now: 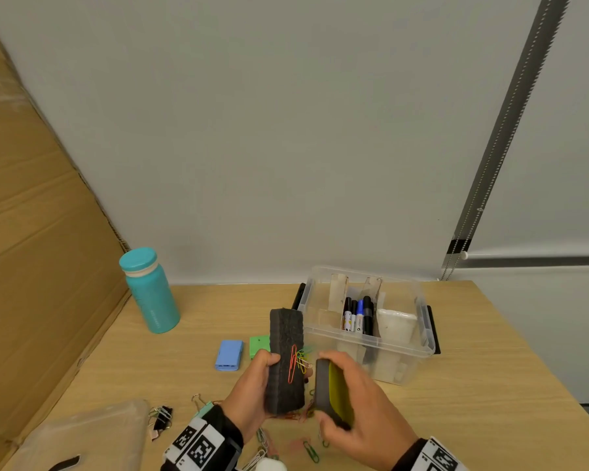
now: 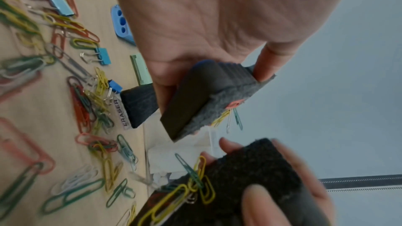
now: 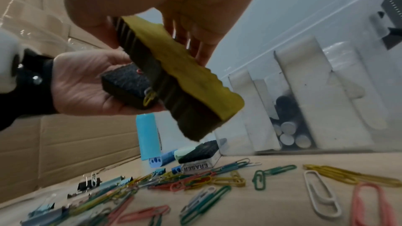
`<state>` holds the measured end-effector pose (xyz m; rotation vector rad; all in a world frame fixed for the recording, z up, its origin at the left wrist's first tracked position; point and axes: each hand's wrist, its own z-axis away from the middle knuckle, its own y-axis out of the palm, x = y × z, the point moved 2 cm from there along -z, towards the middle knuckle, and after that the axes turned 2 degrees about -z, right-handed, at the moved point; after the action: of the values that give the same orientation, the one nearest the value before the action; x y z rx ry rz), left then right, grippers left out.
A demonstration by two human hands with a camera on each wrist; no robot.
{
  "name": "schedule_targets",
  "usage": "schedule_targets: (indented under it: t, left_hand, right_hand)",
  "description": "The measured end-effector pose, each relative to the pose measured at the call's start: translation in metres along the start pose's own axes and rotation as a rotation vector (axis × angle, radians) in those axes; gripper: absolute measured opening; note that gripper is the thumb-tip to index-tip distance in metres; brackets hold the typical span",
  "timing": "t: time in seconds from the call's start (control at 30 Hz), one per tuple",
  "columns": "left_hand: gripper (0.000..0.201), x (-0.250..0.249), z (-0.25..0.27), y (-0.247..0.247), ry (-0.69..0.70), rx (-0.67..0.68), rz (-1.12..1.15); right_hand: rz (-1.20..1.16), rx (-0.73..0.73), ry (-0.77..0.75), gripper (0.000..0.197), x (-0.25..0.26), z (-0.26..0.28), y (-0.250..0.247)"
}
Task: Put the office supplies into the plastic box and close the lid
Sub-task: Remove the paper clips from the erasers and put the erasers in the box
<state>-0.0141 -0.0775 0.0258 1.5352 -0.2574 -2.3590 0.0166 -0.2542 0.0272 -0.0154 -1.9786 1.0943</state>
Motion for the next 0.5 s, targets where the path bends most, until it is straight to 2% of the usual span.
schedule_targets:
  t: [0.13, 0.27, 0.37, 0.5]
  left_hand:
    - [0.050, 0.0006, 0.0000, -0.0004, -0.003, 0.005, 0.042]
    - [0.052, -0.0012, -0.0023, -0.0009, 0.004, 0.009, 0.105]
    - [0.049, -0.0038, -0.0024, -0.0051, 0.011, -0.002, 0.118]
    - [0.047, -0.0039, 0.0006, -0.0003, 0.005, 0.020, 0.064]
  right_hand:
    - [0.138, 0.001, -0.059, 0.056, 0.0016, -0.0038, -0.0003]
    - [0.276, 0.094, -0.054, 0.061, -0.0035, -0.0031, 0.0083]
    - [0.325, 0.117, -0.038, 0.056, -0.0067, 0.0006, 0.0079]
    - [0.342, 0.101, -0.009, 0.071, -0.0028, -0.0016, 0.0026]
